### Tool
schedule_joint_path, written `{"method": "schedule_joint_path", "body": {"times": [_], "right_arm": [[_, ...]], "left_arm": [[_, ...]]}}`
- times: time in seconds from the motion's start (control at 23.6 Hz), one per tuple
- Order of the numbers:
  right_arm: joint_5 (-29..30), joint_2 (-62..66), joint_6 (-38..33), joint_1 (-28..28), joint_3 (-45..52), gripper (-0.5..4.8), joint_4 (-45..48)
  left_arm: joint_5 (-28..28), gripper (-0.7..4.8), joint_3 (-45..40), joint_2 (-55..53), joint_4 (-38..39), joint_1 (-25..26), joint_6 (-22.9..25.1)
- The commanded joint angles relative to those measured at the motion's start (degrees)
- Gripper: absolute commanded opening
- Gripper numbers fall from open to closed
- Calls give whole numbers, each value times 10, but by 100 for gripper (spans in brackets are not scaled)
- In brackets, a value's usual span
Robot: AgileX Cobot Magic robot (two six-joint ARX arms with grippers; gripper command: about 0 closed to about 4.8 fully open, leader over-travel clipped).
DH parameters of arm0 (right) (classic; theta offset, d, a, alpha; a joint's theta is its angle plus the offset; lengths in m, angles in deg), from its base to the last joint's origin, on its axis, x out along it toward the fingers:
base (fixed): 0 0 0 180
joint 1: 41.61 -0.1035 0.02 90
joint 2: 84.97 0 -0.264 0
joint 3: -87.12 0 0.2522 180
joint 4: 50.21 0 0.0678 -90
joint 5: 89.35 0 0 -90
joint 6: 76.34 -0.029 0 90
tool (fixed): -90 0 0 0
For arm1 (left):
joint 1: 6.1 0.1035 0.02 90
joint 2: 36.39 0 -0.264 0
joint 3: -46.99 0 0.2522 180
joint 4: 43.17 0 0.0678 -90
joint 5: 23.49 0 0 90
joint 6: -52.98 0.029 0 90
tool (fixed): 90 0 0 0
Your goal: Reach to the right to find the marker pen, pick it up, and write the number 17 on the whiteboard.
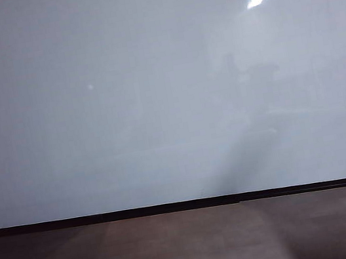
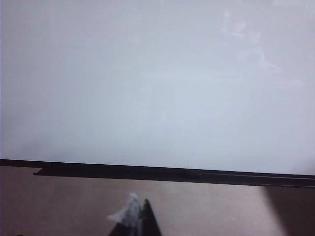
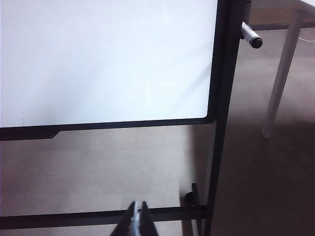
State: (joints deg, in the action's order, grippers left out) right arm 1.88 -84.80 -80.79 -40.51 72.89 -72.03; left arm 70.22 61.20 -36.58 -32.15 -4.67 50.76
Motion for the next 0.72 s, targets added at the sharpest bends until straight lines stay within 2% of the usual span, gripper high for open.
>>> {"method": "schedule_joint_path", "body": {"times": [0.04, 0.25, 0.34, 0.42, 0.59, 0.72], "right_arm": [[0, 0, 0, 0, 2, -5, 10], [0, 0, 0, 0, 2, -5, 10], [0, 0, 0, 0, 2, -5, 10], [0, 0, -1, 0, 2, -5, 10], [0, 0, -1, 0, 2, -5, 10], [0, 0, -1, 0, 2, 14, 15]], "left_arm": [[2, -5, 0, 0, -6, 0, 1], [2, -5, 0, 0, -6, -2, 1], [0, -5, 0, 0, -6, -26, 1], [0, -5, 0, 0, -6, -77, 1], [0, -5, 0, 0, -6, -229, 1], [2, -5, 0, 0, -6, -346, 1]]}}
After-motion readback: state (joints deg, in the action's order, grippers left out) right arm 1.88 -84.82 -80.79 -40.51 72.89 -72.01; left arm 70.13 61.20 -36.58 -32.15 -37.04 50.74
